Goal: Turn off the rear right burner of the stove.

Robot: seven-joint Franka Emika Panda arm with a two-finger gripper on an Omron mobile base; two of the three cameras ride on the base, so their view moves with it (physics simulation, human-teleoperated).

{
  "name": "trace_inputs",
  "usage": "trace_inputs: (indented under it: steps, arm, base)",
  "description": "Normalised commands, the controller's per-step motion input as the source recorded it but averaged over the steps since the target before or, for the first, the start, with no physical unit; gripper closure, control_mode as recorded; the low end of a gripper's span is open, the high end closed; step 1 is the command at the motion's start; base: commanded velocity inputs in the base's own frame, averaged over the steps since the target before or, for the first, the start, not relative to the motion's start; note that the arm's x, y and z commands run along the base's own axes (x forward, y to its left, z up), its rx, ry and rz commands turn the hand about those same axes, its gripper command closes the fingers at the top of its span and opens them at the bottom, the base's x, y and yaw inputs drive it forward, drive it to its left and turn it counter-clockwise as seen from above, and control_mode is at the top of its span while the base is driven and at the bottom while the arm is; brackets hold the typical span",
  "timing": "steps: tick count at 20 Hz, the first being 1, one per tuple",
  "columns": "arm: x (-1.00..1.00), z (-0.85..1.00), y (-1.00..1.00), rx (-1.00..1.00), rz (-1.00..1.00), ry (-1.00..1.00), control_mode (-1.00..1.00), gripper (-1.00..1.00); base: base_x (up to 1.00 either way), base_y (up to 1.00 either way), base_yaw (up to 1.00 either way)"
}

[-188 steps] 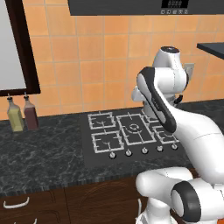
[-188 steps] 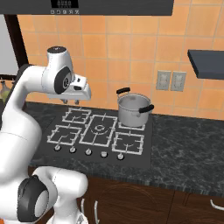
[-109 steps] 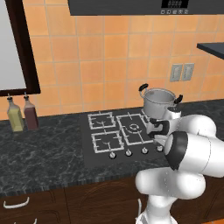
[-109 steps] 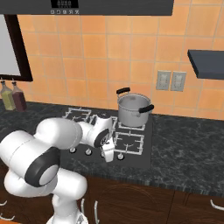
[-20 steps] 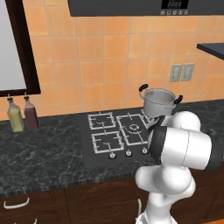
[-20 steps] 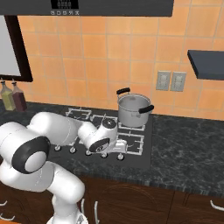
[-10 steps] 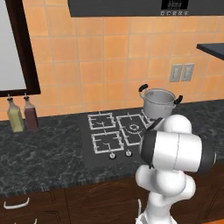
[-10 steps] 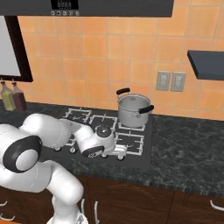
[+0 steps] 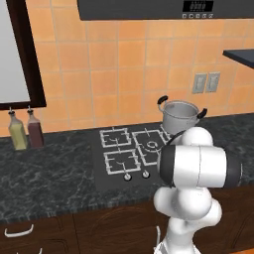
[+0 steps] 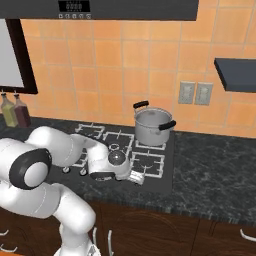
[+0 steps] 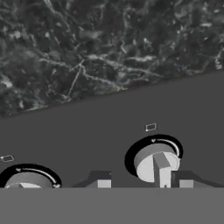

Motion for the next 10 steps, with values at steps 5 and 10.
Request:
trace_inputs:
  steps: [5, 10]
  arm:
    - [0.11, -0.02, 0.21, 0.09, -0.90, 0.03, -1.00, 1.00]
    - [0.04, 0.00, -0.03, 0.00, -0.95, 0.18, -1.00, 1.00]
  base:
    - [0.00, 0.00, 0.00]
    - [0.00, 0.00, 0.00]
